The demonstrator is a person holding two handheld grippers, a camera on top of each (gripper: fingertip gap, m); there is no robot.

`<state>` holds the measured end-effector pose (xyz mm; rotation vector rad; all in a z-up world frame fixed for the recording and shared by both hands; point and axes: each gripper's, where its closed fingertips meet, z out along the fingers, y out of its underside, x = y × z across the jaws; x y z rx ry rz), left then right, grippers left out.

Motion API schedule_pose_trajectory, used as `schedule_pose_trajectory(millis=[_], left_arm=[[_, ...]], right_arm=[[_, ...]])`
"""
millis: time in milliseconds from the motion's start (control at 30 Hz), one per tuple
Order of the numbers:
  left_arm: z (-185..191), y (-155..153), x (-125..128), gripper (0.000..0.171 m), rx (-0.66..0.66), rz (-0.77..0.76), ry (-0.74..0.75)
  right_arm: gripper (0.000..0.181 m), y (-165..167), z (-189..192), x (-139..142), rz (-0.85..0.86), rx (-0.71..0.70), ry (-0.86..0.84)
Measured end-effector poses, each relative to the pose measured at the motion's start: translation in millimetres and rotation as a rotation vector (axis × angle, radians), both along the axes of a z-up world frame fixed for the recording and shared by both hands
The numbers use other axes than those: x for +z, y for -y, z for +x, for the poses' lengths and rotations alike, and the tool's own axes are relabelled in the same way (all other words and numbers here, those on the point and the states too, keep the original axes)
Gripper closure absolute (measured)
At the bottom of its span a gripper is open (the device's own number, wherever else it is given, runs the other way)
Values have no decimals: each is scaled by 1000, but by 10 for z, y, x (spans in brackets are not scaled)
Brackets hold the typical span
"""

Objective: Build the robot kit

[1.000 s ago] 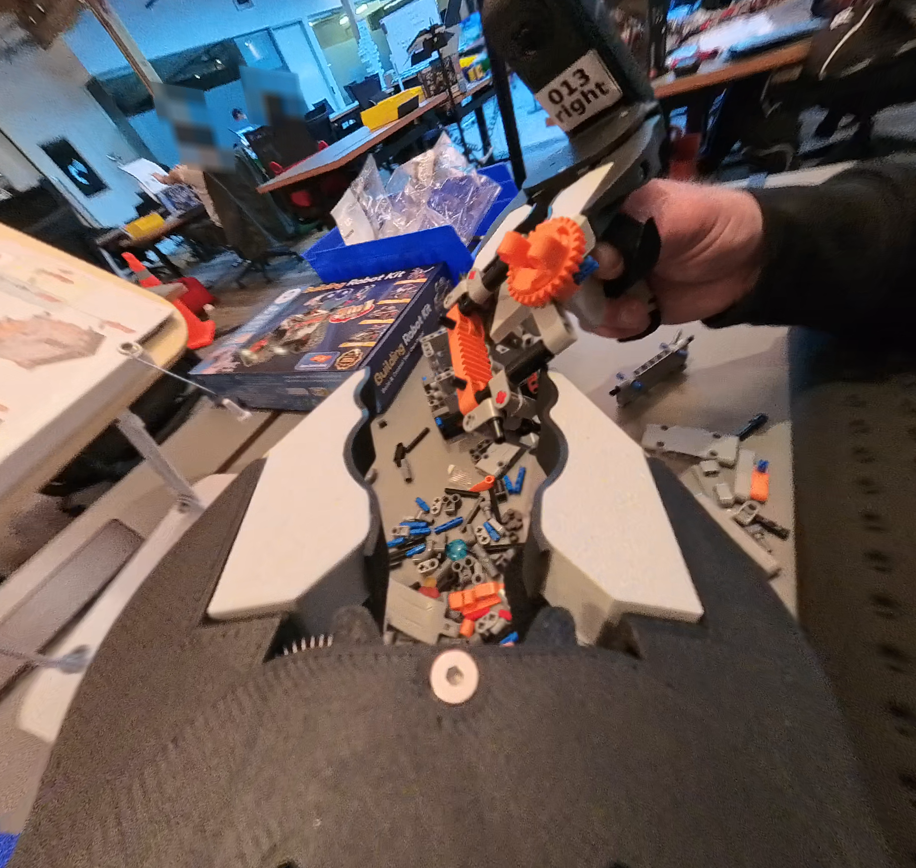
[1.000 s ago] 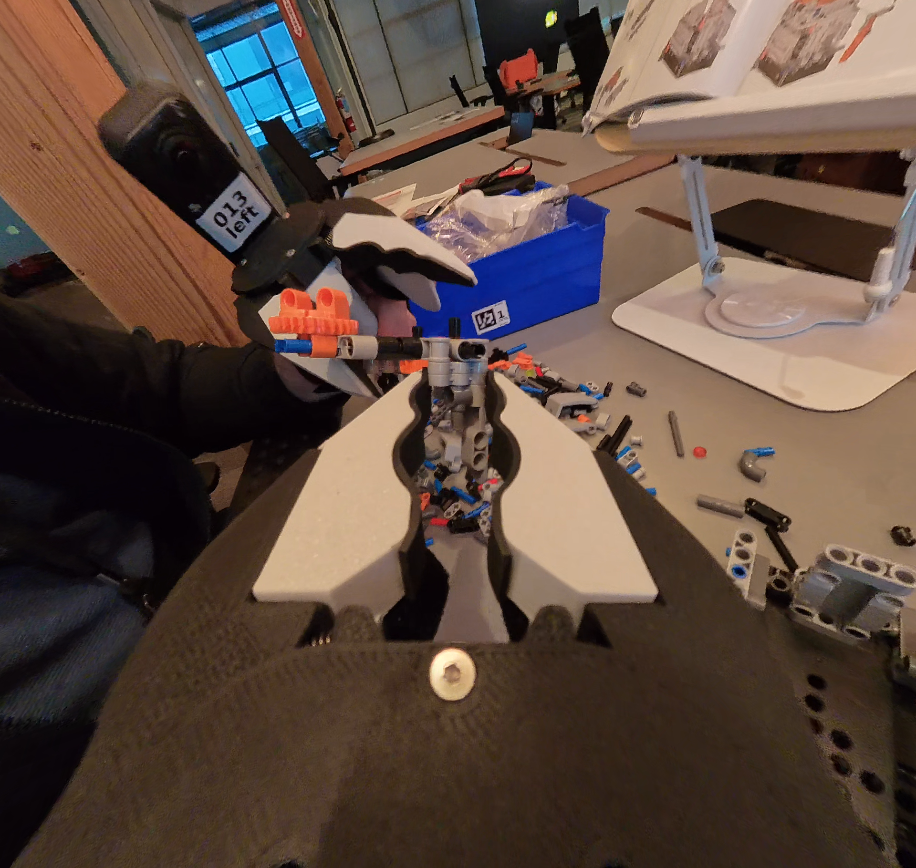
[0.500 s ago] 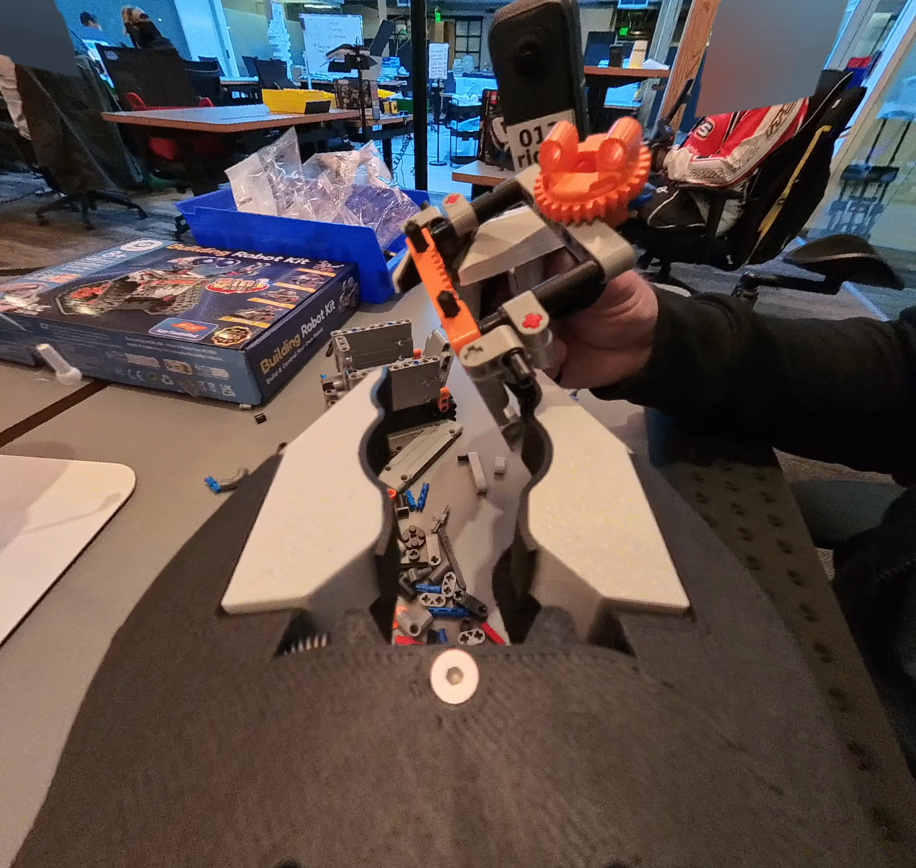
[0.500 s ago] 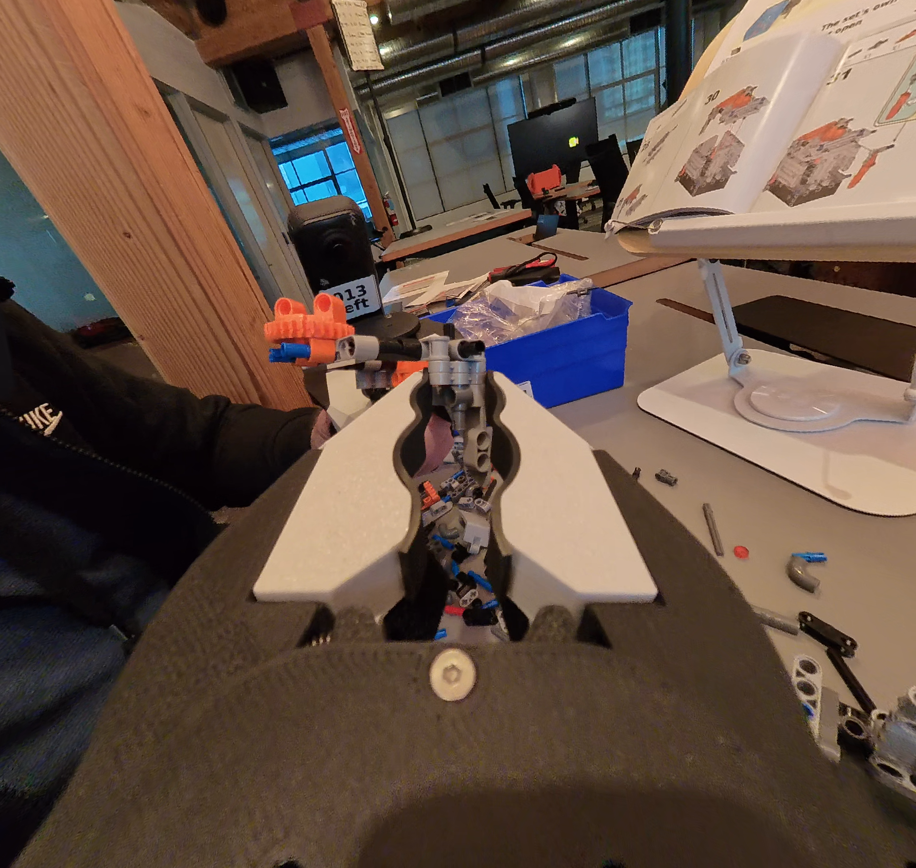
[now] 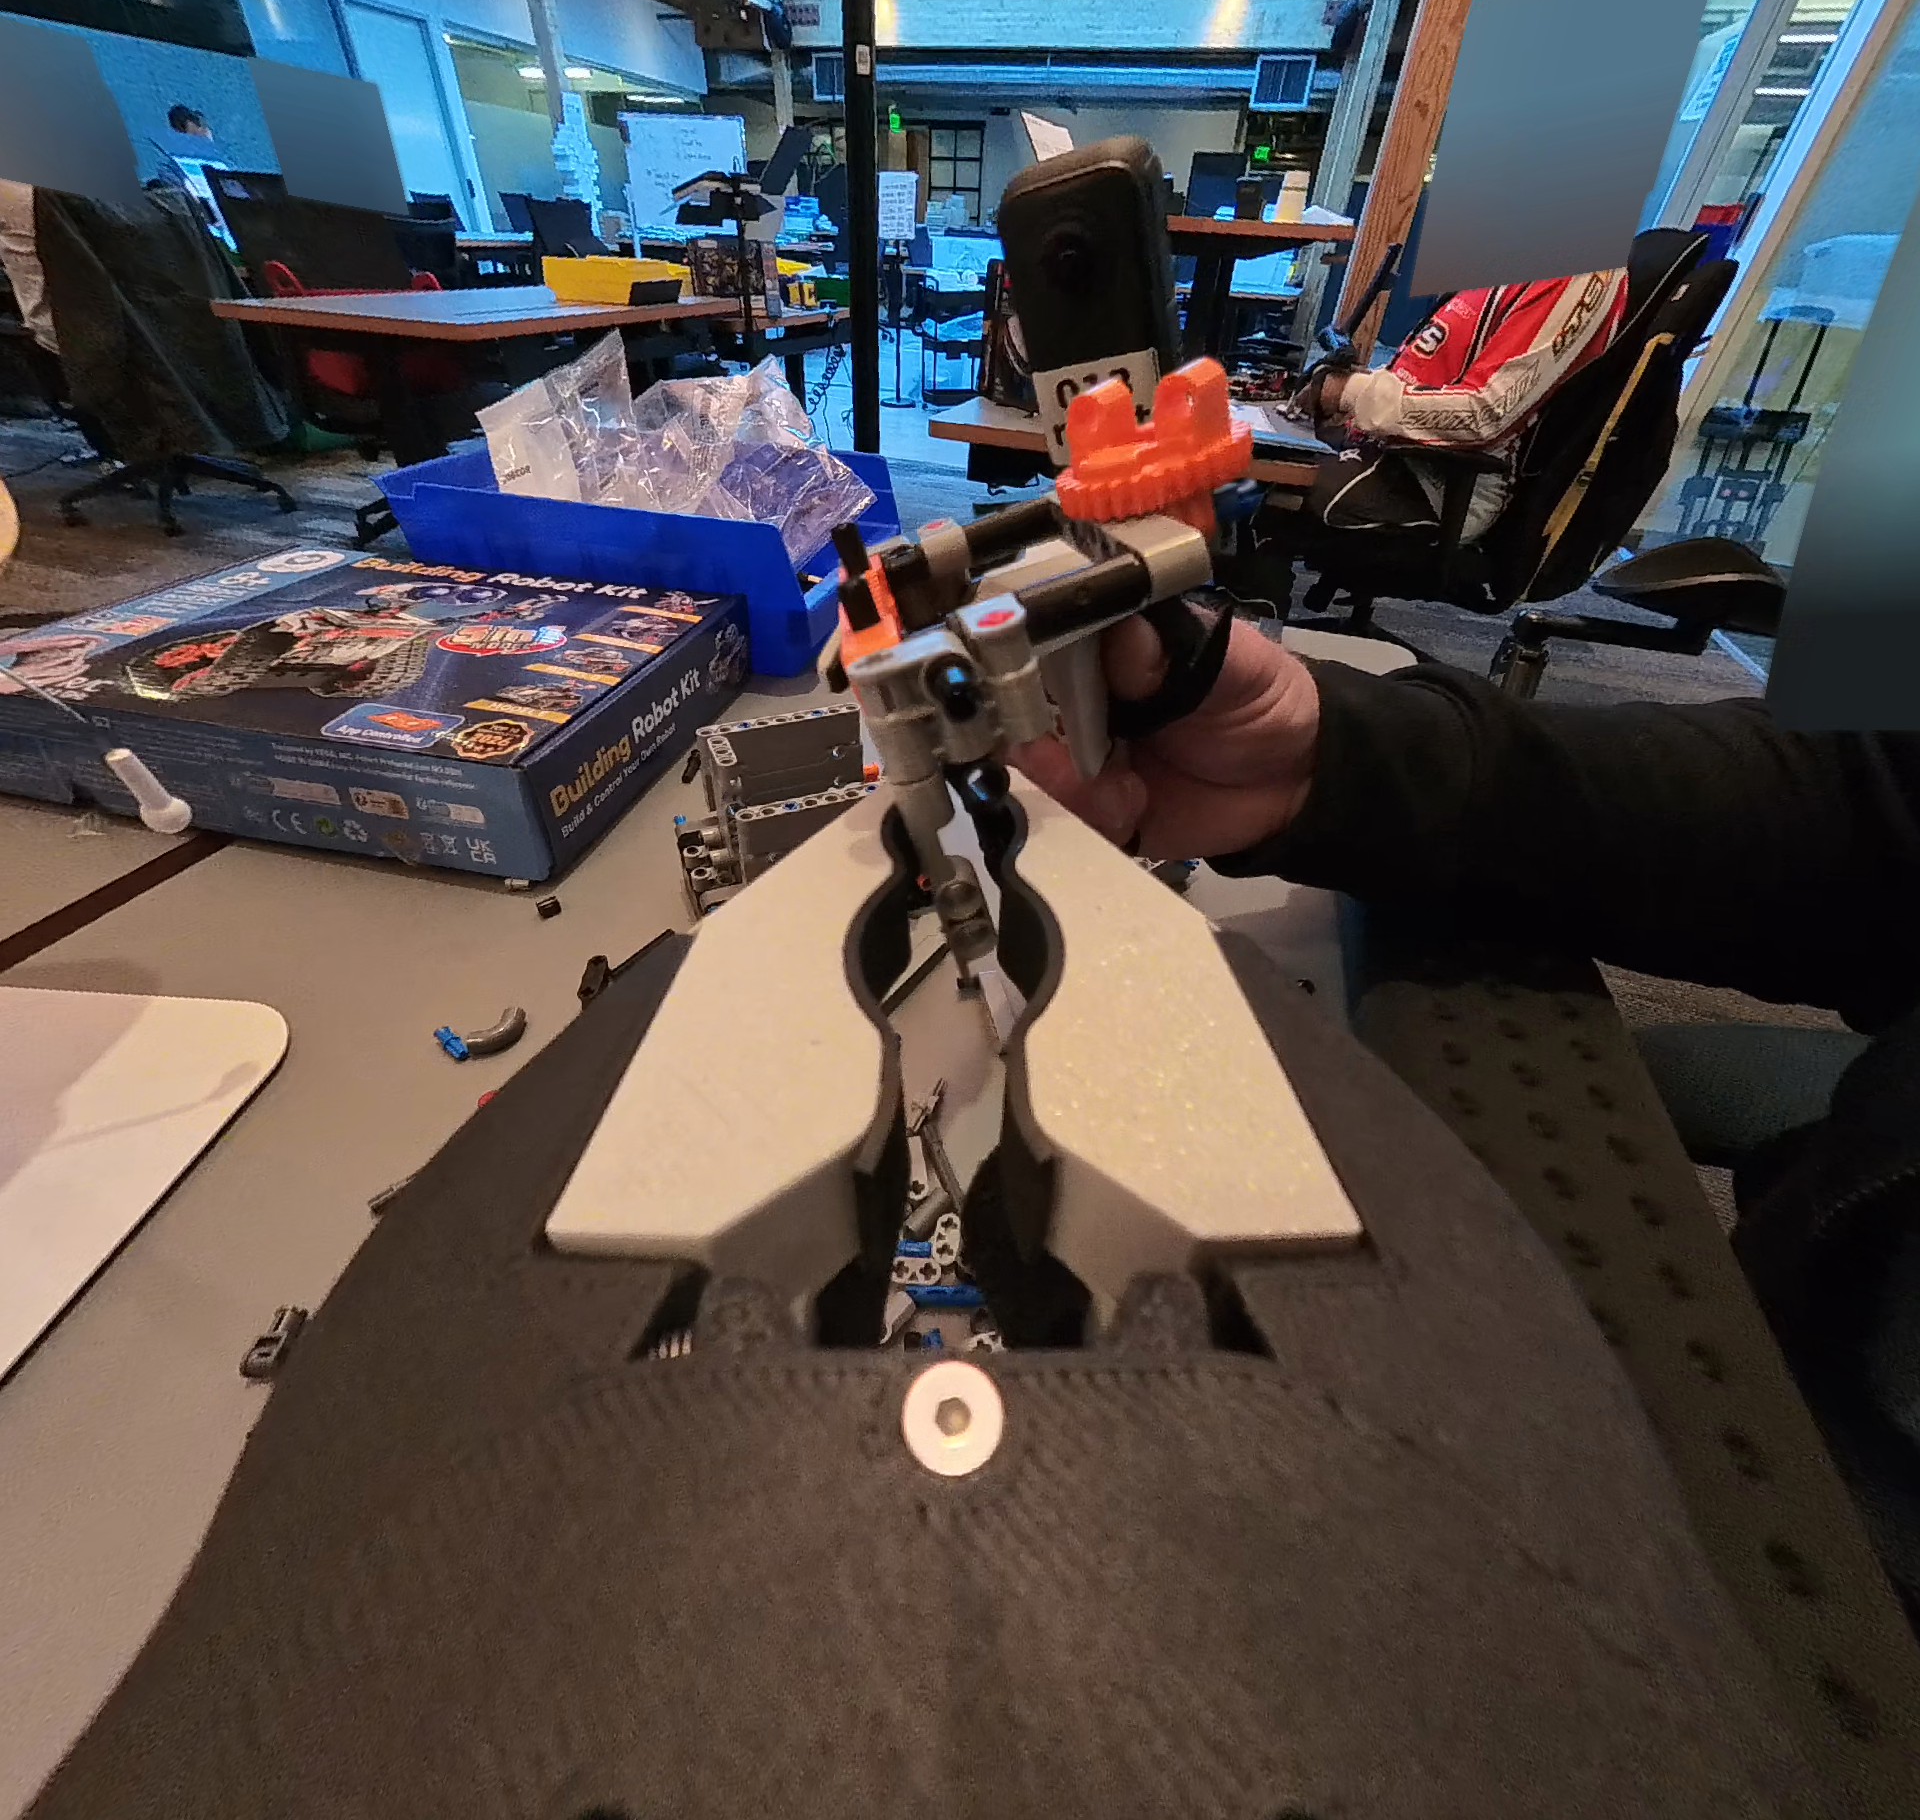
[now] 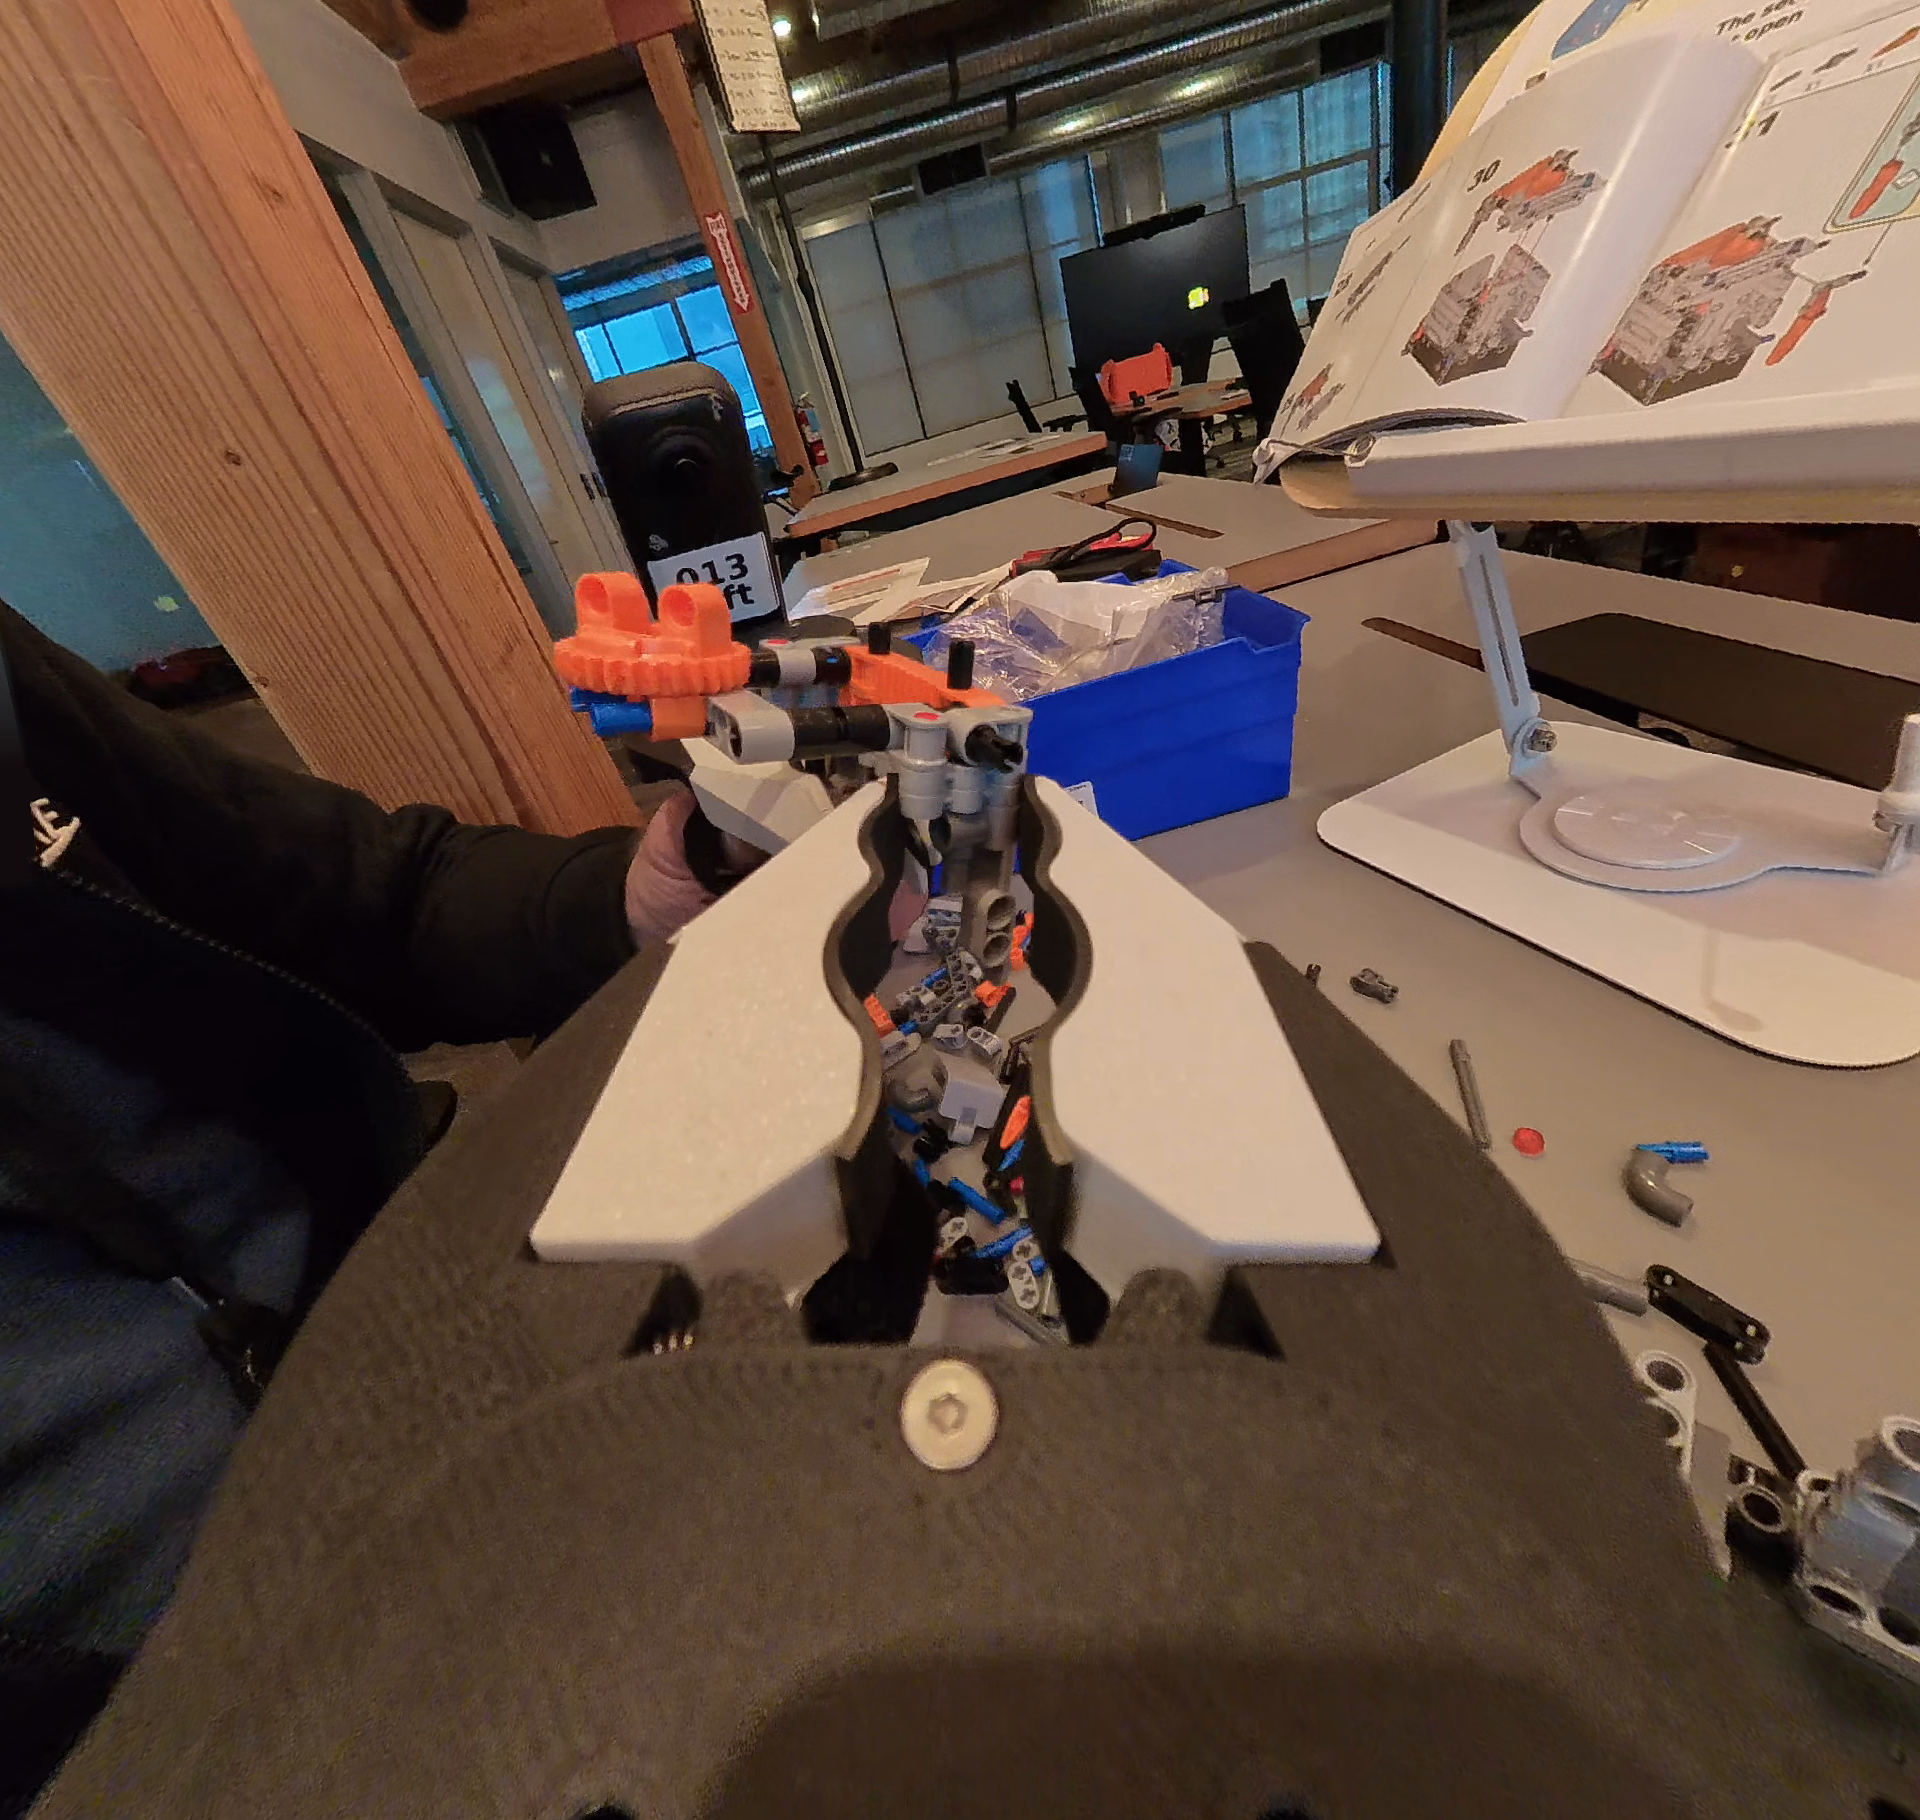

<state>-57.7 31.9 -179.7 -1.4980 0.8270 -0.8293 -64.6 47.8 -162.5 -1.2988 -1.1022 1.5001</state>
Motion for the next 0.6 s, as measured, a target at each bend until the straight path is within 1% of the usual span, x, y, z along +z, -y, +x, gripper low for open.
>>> schedule_pose_trajectory(millis=[200, 333, 467, 600], left_arm=[[-15, 4, 29, 165, 14, 33, -11], [-27, 13, 44, 165, 10, 67, -14], [-10, 29, 56, 166, 12, 114, -36], [6, 42, 54, 165, 1, 127, -42]], right_arm=[[161, 23, -1, 0, 4, 11, -2], [161, 48, -3, -9, 50, 3, 7], [161, 72, 22, 19, 118, -17, 4], [162, 102, 57, 57, 228, -62, 16]])
